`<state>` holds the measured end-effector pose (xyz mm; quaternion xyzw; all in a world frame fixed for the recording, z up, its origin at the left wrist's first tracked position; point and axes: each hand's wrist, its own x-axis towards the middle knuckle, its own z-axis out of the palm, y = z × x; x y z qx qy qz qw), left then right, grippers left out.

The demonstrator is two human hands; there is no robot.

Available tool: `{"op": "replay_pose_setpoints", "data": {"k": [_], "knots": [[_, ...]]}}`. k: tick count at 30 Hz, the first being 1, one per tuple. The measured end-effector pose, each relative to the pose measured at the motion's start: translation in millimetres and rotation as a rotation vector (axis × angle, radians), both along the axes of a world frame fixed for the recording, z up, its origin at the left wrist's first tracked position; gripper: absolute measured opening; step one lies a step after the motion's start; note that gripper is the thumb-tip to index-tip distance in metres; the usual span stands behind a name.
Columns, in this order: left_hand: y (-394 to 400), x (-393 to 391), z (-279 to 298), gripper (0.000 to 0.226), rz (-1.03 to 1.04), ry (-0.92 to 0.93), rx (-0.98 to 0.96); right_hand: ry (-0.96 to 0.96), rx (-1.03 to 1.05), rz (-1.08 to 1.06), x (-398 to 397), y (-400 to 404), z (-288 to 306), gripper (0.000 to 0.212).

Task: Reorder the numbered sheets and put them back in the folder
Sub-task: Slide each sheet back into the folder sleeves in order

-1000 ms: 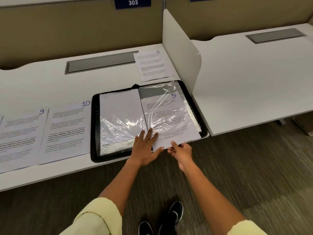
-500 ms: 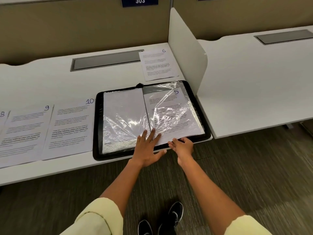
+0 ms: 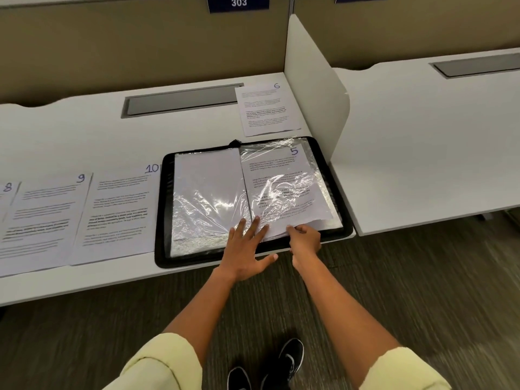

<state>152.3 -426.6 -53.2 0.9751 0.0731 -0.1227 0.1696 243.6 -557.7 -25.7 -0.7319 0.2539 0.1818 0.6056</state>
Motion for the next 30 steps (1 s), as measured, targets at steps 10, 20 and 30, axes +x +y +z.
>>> {"op": "replay_pose_setpoints", "data": {"k": [10, 20, 30], "knots": [[1.7, -0.8, -2.0, 0.098, 0.000, -0.009, -0.016, 0.249, 0.260, -0.129, 13.9, 10.0, 3.2, 0.017], [1.6, -1.2, -4.0, 0.093, 0.008, -0.013, -0.019, 0.392, 0.368, -0.160, 26.9, 19.4, 5.1, 0.012], [-2.1, -0.4, -7.2, 0.096, 0.007, -0.021, 0.018, 0.303, 0.265, -0.125, 18.8, 12.4, 1.4, 0.016]]}}
